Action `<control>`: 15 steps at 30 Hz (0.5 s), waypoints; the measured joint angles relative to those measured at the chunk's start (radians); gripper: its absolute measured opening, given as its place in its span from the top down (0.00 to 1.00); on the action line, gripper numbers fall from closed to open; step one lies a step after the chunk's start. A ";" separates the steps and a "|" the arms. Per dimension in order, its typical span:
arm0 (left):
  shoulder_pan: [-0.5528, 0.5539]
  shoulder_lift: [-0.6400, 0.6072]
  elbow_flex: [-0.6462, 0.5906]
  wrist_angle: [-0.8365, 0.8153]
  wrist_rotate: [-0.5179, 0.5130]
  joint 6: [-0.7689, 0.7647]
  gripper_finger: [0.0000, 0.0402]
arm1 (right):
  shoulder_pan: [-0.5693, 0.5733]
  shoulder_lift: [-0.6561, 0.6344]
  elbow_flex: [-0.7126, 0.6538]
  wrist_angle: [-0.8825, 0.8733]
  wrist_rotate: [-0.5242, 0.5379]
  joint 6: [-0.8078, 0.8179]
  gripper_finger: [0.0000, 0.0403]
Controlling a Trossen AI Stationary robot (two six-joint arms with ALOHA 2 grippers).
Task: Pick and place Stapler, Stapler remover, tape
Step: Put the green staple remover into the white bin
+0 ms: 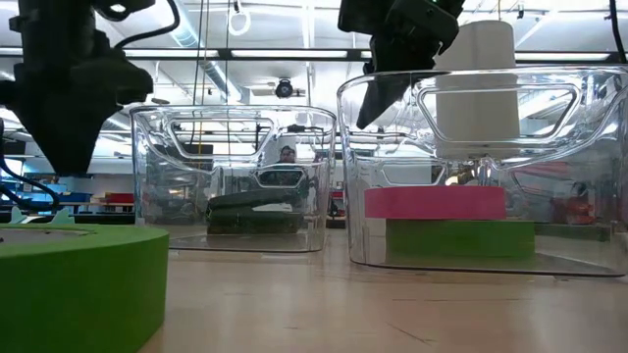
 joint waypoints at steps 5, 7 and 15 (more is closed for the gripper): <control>-0.007 0.001 -0.020 0.023 0.028 -0.051 0.73 | 0.000 0.000 0.000 0.012 0.001 -0.030 0.60; -0.007 0.000 -0.023 0.023 0.049 -0.068 0.73 | 0.000 0.000 0.000 0.012 0.001 -0.035 0.60; -0.022 0.000 -0.023 0.027 0.087 -0.161 0.73 | 0.000 0.000 0.000 0.014 0.001 -0.050 0.60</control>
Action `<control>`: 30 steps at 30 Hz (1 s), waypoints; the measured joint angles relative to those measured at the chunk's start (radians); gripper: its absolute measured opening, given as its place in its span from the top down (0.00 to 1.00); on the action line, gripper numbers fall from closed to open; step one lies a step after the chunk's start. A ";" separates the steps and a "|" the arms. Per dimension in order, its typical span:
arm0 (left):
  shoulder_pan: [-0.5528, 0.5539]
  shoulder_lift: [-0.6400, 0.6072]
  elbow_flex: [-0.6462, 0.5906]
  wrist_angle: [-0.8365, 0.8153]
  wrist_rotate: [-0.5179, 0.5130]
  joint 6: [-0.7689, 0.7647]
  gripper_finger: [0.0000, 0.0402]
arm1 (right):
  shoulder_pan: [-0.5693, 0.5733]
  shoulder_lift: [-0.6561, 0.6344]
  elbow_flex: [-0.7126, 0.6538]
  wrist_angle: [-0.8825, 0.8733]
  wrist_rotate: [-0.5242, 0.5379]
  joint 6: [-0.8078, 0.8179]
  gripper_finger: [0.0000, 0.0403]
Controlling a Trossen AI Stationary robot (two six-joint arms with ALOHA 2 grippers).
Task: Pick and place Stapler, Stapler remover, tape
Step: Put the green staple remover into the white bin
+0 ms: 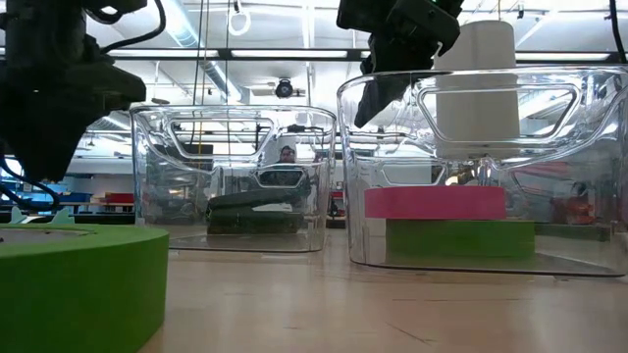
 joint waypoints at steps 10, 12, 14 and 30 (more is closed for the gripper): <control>-0.022 0.031 0.000 0.000 0.003 -0.085 0.73 | 0.000 0.000 0.000 0.010 0.000 -0.010 0.60; -0.024 0.056 0.000 0.009 0.004 -0.092 0.73 | 0.000 0.000 0.000 0.011 0.000 -0.010 0.60; -0.024 0.084 0.000 0.011 0.005 -0.095 0.73 | 0.000 0.000 0.000 0.013 0.000 -0.010 0.60; -0.021 0.254 0.000 0.078 0.034 -0.100 0.73 | 0.000 0.001 -0.049 0.055 -0.002 -0.006 0.60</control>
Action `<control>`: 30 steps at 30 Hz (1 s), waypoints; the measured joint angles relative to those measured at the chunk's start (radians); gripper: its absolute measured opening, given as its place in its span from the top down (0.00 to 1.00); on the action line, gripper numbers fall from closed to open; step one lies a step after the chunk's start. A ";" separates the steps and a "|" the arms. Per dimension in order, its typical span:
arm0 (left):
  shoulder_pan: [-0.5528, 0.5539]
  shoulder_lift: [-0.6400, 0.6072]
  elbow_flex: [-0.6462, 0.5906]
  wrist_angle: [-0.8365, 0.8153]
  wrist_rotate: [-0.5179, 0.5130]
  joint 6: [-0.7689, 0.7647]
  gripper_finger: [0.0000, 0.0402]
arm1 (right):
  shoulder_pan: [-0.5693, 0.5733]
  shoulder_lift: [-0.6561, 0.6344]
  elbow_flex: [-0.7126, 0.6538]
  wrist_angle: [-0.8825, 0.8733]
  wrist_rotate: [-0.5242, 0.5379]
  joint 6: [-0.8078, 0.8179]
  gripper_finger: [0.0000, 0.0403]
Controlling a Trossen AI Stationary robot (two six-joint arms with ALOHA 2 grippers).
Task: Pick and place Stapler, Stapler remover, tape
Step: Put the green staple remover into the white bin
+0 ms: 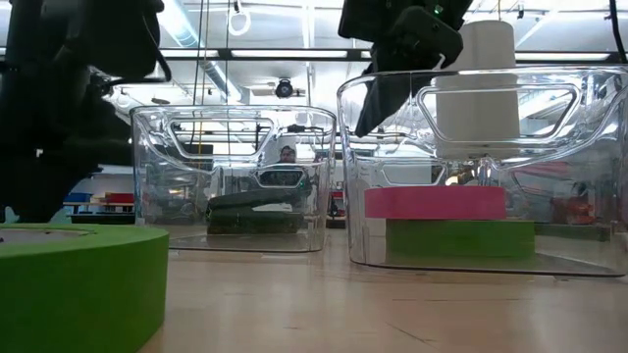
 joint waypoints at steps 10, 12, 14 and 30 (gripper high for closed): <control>0.000 0.034 0.003 0.000 -0.016 0.072 0.88 | 0.000 0.000 -0.007 0.004 0.001 -0.001 0.60; 0.000 0.028 0.002 -0.005 -0.022 0.077 0.88 | 0.000 0.000 -0.007 0.008 0.002 -0.001 0.60; 0.003 0.027 0.000 -0.032 -0.022 0.080 0.88 | 0.000 0.000 -0.007 0.011 0.002 -0.001 0.60; 0.011 -0.211 0.181 -0.428 -0.303 0.119 0.88 | 0.000 0.000 -0.007 0.033 0.002 -0.015 0.60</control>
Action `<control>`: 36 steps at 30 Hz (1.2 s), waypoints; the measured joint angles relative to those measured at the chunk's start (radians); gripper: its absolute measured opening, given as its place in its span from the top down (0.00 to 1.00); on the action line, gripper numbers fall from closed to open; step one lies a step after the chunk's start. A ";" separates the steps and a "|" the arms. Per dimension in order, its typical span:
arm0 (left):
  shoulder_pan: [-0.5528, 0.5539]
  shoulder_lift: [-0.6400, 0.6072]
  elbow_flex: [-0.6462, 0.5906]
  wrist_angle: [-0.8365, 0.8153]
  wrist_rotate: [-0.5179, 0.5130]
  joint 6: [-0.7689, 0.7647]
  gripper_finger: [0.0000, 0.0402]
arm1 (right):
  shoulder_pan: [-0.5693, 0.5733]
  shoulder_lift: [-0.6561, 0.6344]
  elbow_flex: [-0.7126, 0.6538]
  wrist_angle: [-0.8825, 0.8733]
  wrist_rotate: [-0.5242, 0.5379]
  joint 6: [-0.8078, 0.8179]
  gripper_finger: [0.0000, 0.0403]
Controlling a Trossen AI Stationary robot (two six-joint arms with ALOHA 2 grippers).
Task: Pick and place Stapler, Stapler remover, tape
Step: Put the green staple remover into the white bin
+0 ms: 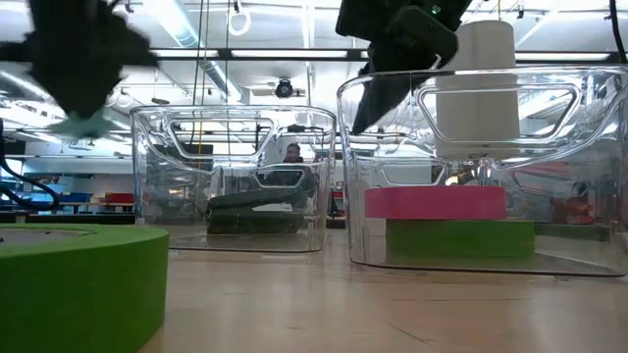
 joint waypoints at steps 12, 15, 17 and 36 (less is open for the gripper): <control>0.071 -0.024 0.201 0.064 -0.544 0.371 0.88 | -0.009 0.000 0.000 0.428 0.144 -0.043 0.60; 0.098 -0.024 0.201 0.147 -0.627 0.471 0.88 | -0.022 0.000 0.000 0.543 0.147 -0.069 0.60; 0.112 -0.024 0.201 0.211 -0.640 0.549 0.88 | -0.034 0.000 0.000 0.608 0.173 -0.087 0.60; 0.175 -0.024 0.201 0.675 -0.595 1.059 0.88 | -0.141 0.000 0.000 0.719 0.007 -0.064 0.58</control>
